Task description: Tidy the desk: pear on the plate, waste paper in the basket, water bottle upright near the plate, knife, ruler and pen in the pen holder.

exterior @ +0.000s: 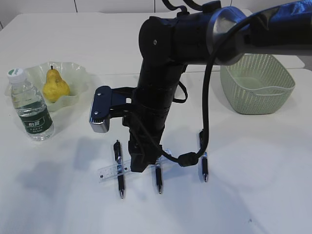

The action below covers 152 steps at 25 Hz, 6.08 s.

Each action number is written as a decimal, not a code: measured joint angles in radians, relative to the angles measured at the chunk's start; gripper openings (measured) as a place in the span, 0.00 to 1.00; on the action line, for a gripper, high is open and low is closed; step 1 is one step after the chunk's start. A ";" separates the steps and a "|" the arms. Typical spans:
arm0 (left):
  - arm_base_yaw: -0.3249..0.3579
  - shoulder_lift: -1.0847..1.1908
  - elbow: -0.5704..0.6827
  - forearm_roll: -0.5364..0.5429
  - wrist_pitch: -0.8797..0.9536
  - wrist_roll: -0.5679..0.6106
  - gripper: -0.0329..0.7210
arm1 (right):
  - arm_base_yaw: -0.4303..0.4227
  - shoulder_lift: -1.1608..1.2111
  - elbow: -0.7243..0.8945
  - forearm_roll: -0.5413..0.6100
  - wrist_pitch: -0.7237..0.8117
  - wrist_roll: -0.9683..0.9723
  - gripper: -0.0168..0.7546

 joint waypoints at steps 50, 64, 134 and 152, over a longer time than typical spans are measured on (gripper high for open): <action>0.000 0.000 0.000 0.000 0.024 0.000 0.56 | 0.000 0.074 -0.045 -0.041 -0.095 -0.122 0.67; 0.000 0.000 0.000 0.000 0.020 0.000 0.56 | 0.000 0.074 -0.045 -0.084 -0.026 -0.122 0.67; 0.000 0.000 0.000 -0.001 0.026 0.000 0.55 | 0.000 0.230 -0.160 -0.092 -0.012 -0.129 0.65; 0.000 0.000 0.000 -0.001 0.026 0.000 0.55 | 0.000 0.230 -0.160 -0.092 -0.012 -0.129 0.45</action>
